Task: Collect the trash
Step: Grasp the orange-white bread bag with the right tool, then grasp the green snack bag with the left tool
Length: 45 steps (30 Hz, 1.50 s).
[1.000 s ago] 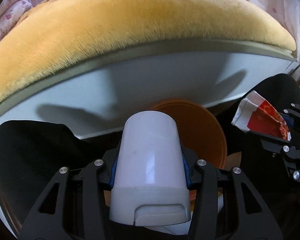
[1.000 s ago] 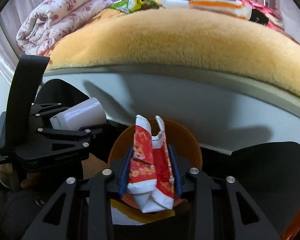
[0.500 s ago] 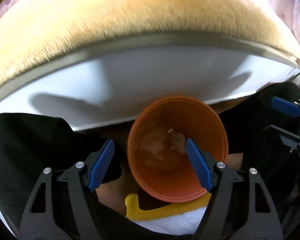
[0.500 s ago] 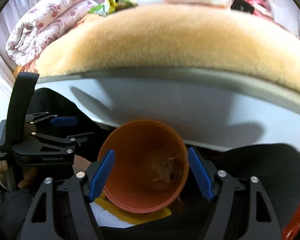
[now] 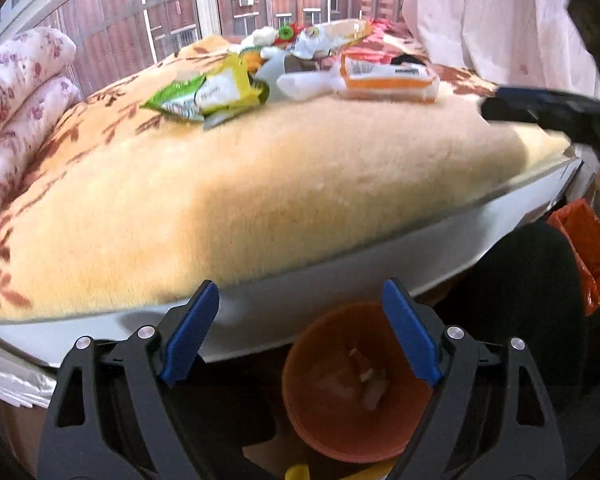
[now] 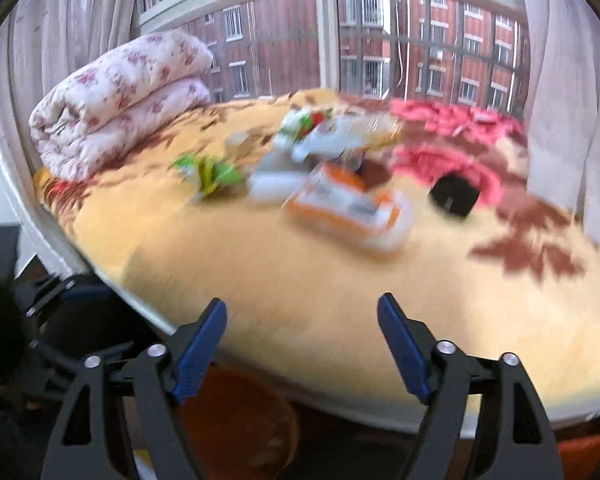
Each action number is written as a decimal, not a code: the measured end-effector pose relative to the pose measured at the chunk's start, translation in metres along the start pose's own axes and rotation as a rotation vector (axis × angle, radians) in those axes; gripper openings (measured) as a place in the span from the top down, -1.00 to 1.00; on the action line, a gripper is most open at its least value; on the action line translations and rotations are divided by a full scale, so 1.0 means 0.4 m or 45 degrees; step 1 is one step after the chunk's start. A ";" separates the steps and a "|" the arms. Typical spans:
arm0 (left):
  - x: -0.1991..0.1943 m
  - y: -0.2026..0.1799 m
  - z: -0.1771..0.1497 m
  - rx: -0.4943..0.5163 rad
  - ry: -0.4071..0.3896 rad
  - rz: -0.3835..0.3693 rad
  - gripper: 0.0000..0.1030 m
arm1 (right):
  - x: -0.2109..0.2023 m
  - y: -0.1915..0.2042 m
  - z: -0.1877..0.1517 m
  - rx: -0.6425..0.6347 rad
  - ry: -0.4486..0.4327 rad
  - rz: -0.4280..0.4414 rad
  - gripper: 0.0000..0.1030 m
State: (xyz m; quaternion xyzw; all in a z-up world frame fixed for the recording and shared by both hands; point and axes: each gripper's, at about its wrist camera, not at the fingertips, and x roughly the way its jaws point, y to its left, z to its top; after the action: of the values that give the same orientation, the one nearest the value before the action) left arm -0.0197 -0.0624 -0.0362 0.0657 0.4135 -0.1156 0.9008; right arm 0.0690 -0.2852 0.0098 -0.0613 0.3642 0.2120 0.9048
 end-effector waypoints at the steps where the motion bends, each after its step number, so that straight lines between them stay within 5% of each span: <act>1: -0.007 0.001 0.004 -0.003 -0.002 -0.003 -0.59 | 0.008 -0.016 0.015 0.002 -0.013 -0.011 -0.62; 3: 0.000 -0.009 0.010 -0.011 -0.004 -0.008 -0.59 | 0.046 -0.061 0.056 0.028 -0.021 0.004 -0.76; 12: 0.031 0.013 0.036 -0.041 0.008 0.009 -0.59 | 0.184 -0.189 0.144 0.374 0.025 0.149 -0.71; 18: 0.043 0.020 0.038 -0.046 0.023 0.000 -0.59 | 0.269 -0.176 0.158 0.335 0.093 0.106 -0.70; 22: 0.044 0.016 0.036 -0.045 0.027 0.006 -0.59 | 0.343 -0.174 0.147 0.354 0.179 0.154 -0.26; 26: 0.039 0.019 0.034 -0.054 0.019 0.008 -0.59 | 0.316 -0.172 0.134 0.364 0.120 0.128 0.25; 29: 0.040 0.026 0.034 -0.076 0.023 0.002 -0.59 | 0.275 -0.156 0.116 0.356 0.072 0.091 0.40; 37: 0.033 0.058 0.093 -0.180 -0.012 -0.008 -0.59 | 0.131 -0.094 0.071 0.306 -0.080 -0.016 0.42; 45: 0.080 0.116 0.277 -0.370 -0.032 0.101 -0.62 | 0.054 -0.057 0.014 0.335 -0.138 0.007 0.41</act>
State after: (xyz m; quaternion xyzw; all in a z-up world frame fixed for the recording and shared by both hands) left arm 0.0934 -0.0464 0.0124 -0.0507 0.4116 -0.0197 0.9097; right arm 0.0964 -0.2972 -0.0017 0.0702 0.3397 0.1678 0.9228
